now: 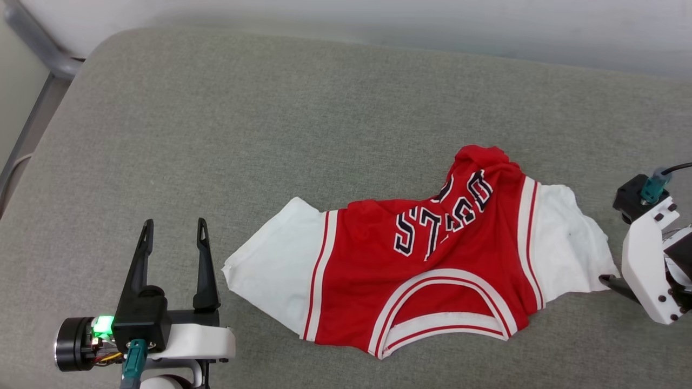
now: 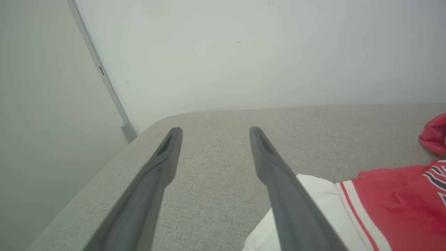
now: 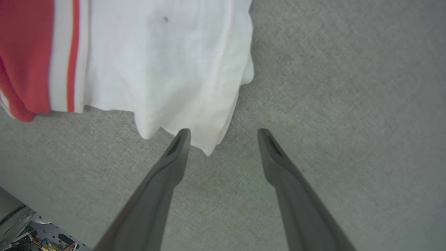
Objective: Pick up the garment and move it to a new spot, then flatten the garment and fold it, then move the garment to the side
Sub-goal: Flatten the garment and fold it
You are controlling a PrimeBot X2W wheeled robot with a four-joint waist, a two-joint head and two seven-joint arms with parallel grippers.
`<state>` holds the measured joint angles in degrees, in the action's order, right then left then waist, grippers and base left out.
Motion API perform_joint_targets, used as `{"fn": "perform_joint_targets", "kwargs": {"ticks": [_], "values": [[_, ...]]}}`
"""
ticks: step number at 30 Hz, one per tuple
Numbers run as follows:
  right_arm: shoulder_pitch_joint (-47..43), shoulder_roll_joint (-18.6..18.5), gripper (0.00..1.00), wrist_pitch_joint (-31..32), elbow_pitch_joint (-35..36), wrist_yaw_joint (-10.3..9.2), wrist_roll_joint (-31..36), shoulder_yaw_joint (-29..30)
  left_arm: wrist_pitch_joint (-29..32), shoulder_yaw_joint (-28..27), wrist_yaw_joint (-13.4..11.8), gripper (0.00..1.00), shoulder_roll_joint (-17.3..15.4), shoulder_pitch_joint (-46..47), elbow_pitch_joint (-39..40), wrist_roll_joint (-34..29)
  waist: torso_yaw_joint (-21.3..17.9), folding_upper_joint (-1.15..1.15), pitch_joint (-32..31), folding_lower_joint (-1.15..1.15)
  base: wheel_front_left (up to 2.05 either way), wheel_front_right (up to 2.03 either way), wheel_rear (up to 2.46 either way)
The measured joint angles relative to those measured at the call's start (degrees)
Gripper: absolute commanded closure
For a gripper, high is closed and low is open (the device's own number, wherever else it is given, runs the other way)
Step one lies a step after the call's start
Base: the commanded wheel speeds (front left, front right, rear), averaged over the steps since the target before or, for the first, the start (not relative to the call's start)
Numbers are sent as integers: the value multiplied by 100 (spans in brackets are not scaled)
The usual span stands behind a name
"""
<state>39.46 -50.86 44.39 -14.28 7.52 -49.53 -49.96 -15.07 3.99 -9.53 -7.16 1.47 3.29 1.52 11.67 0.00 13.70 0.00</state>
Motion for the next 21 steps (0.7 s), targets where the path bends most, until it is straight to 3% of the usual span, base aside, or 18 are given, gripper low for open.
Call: {"fn": "perform_joint_targets", "kwargs": {"ticks": [4, 12, 13, 14, 21], "values": [[-50, 252, 0, -56, -387, 0, 156, 62, 0, 4, 7, 0, 33, 27, -2, -1, 108, 0, 128, 0, 0, 0, 0], [-76, 388, 0, -109, -783, -2, 261, -93, 0, -20, 31, 0, 54, 99, -47, -2, 189, 0, 237, -2, 0, 0, 0], [-76, 397, 63, -141, -787, -3, 256, -109, 0, -30, 31, 0, 54, 99, -56, -3, 176, 0, 232, -1, 0, 0, 0], [-76, 408, 100, -207, -787, -3, 250, -125, 1, -46, 31, 0, 51, 99, -69, -11, 156, 0, 223, -1, 0, 0, 0], [-186, 549, 100, -972, -659, -2, 223, -99, 1, -93, 86, 0, -22, 97, -146, -31, -17, 0, 21, 0, 0, 0, 0]]}}
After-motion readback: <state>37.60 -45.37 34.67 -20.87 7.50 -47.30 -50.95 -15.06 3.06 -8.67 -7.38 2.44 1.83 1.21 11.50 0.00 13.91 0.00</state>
